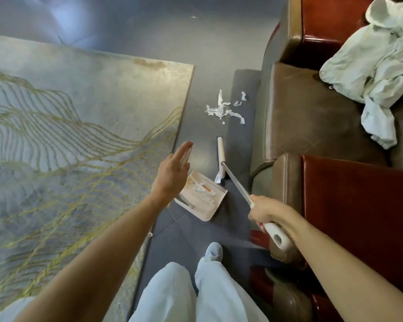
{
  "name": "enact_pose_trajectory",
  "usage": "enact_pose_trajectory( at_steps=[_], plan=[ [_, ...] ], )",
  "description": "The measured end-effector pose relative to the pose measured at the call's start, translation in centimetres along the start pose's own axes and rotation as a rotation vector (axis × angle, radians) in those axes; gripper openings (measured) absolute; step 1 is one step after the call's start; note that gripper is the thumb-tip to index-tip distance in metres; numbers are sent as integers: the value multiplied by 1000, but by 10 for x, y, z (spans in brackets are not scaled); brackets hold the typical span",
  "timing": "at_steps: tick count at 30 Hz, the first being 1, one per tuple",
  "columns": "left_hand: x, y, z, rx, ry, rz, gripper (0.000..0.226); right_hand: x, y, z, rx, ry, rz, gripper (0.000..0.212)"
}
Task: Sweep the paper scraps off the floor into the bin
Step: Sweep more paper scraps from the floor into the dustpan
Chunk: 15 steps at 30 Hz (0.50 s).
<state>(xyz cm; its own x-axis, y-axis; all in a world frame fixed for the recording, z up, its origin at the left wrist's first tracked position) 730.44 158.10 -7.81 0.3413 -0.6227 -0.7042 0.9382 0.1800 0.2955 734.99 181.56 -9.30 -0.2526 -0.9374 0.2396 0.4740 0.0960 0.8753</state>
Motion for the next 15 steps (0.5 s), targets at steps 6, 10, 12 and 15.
enact_pose_trajectory(
  at_steps=[6, 10, 12, 15],
  plan=[
    [-22, -33, 1, 43, 17, 12, 52, -2, 29, 57, 124, -273, 28, 70],
    [-36, -61, 18, 24, 34, 25, 51, 12, 40, 113, 86, -222, 52, 73],
    [-44, -82, 27, 18, 42, 8, 51, 21, 31, 141, 54, -177, 58, 75],
    [-52, -128, 37, 20, 64, -33, 51, 37, 2, 191, -35, -217, 60, 75]
  ],
)
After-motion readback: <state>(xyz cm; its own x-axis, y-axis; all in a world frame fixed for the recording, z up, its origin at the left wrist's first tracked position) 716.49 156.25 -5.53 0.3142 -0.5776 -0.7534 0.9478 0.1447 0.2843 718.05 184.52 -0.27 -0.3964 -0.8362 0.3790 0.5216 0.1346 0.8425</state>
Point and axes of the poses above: each hand's wrist, its own y-axis away from the middle knuckle, its own z-axis out of the back of the hand, x = y × z, the point moved 3 cm from there along -y, towards the middle knuckle, and after that the axes turned 9 degrees about z, right-handed, at the moved point
